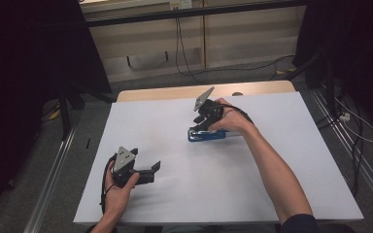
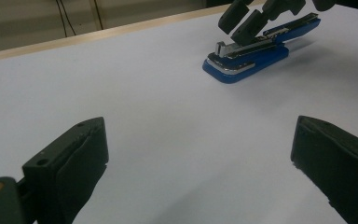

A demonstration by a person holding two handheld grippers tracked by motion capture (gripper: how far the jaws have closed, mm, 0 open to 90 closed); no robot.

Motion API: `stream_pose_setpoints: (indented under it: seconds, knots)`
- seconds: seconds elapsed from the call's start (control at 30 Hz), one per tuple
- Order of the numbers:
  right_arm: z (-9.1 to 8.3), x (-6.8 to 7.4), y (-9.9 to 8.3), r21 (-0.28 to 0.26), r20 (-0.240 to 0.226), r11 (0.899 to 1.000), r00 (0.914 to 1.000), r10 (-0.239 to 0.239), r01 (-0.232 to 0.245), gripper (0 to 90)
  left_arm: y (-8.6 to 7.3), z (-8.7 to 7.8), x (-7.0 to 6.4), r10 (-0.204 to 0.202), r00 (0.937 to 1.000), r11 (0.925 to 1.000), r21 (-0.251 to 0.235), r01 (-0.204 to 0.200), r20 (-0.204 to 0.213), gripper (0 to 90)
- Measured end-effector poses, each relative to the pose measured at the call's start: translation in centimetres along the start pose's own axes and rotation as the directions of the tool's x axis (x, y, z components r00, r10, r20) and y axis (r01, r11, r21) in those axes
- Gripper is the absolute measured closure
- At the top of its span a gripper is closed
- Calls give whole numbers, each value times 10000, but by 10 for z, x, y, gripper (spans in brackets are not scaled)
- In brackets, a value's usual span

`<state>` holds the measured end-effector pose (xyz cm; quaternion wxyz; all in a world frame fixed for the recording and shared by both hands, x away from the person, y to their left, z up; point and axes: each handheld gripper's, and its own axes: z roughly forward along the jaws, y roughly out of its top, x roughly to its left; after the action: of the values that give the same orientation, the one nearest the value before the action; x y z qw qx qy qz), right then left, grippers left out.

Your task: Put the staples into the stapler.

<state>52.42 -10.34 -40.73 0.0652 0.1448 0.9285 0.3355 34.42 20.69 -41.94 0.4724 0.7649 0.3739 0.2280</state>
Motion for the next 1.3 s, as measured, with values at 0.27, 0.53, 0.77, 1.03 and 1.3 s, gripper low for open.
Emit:
stream_pose_setpoints:
  seconds: [0.27,0.53,0.77,1.03,1.3]
  knots:
    - [-2,0,-5,-448,576,9958,9949,827,-802,377,0,0,0,-30,10000,10000,25,30,2,41]
    - [-6,-1,-13,-965,1041,9814,9789,1757,-1659,146,0,0,0,-6,10000,10000,3,6,-24,41]
    - [-10,1,-21,-1350,1312,9685,9651,2266,-2091,85,0,0,0,12,10000,10000,-2,-12,-21,41]
    - [-19,2,-31,-1779,1601,9483,9430,2916,-2630,67,1,3,0,23,9999,10000,-40,-23,101,41]
    - [-28,6,-39,-2064,1986,9331,9212,3347,-2945,74,2,5,1,13,9999,10000,5,-13,172,41]
